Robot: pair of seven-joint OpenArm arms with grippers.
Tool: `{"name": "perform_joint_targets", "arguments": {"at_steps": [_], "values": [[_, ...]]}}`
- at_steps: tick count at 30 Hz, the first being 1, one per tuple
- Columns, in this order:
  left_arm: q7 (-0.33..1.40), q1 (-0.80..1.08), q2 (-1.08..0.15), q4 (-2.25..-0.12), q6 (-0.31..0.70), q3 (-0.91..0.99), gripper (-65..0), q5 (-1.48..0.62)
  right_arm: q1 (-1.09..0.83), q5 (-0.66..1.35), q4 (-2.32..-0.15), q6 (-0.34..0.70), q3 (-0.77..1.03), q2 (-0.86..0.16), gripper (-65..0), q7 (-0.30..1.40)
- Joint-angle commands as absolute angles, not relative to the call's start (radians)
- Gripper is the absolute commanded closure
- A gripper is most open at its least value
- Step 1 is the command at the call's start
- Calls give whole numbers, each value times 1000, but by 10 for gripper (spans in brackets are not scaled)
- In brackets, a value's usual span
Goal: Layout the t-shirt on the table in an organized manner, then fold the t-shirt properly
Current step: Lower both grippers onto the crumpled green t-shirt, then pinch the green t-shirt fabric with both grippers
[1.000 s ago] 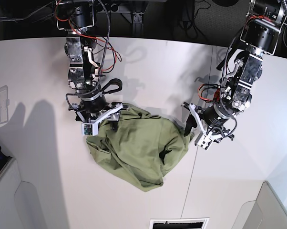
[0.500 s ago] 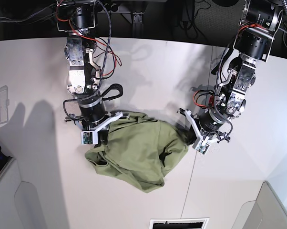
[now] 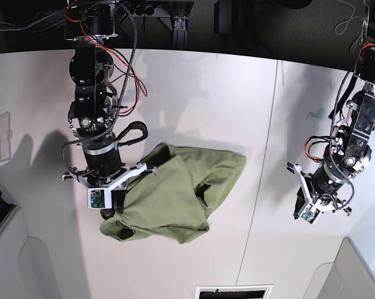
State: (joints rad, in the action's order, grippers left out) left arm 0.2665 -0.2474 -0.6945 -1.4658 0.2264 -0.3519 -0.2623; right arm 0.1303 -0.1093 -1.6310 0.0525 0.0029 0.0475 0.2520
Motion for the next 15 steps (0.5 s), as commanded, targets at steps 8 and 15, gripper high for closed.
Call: {"name": "perform_joint_targets", "arguments": {"at_steps": [8, 15], "values": [[375, -274, -784, -1565, 281, -342, 0, -419, 152, -38, -1666, 50, 8, 22, -327, 403], [439, -274, -695, -1624, 462, -342, -244, -553, 120, -25, -1732, 52, 8, 22, -352, 487]]}}
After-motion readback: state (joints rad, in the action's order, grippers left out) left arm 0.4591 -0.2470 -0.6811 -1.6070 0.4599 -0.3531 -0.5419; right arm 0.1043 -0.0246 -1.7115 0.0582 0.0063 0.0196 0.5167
